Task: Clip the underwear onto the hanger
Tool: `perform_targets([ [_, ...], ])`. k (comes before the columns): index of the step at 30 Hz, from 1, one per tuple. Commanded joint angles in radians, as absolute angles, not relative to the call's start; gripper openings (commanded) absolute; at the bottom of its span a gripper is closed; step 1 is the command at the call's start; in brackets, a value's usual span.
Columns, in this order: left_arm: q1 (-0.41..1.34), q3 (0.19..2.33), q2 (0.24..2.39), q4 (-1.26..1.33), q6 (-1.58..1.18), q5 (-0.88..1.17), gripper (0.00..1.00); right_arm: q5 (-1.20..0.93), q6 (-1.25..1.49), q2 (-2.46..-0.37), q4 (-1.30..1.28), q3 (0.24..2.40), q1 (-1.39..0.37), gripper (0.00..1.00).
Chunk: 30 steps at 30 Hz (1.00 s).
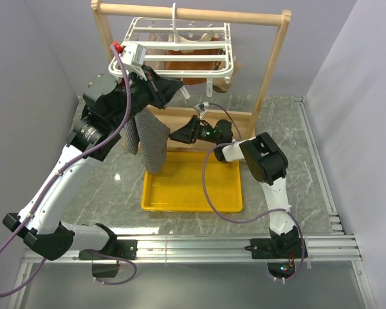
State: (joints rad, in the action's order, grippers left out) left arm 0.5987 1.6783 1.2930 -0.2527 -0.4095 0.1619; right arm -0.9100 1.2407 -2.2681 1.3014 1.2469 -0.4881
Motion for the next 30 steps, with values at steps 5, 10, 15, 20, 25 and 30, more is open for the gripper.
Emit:
perform_targets([
  [5,0.592,1.690,1.270,-0.241,-0.416,0.192,0.00,-0.910,1.258,-2.166,1.764,1.265,-0.483,0.73],
  [10,0.592,1.697,1.273,-0.241,-0.417,0.196,0.00,-0.896,1.269,-2.180,1.766,1.282,-0.503,0.73],
  [15,0.592,1.697,1.273,-0.245,-0.416,0.198,0.00,-0.873,1.287,-2.194,1.767,1.301,-0.512,0.73],
  [20,0.591,1.695,1.270,-0.247,-0.413,0.192,0.00,-0.874,1.341,-2.192,1.767,1.348,-0.517,0.68],
  [25,0.589,1.686,1.264,-0.242,-0.413,0.189,0.00,-0.885,1.368,-2.157,1.767,1.336,-0.520,0.57],
  [30,0.578,1.681,1.261,-0.252,-0.419,0.187,0.00,-0.914,1.350,-2.094,1.767,1.276,-0.514,0.47],
])
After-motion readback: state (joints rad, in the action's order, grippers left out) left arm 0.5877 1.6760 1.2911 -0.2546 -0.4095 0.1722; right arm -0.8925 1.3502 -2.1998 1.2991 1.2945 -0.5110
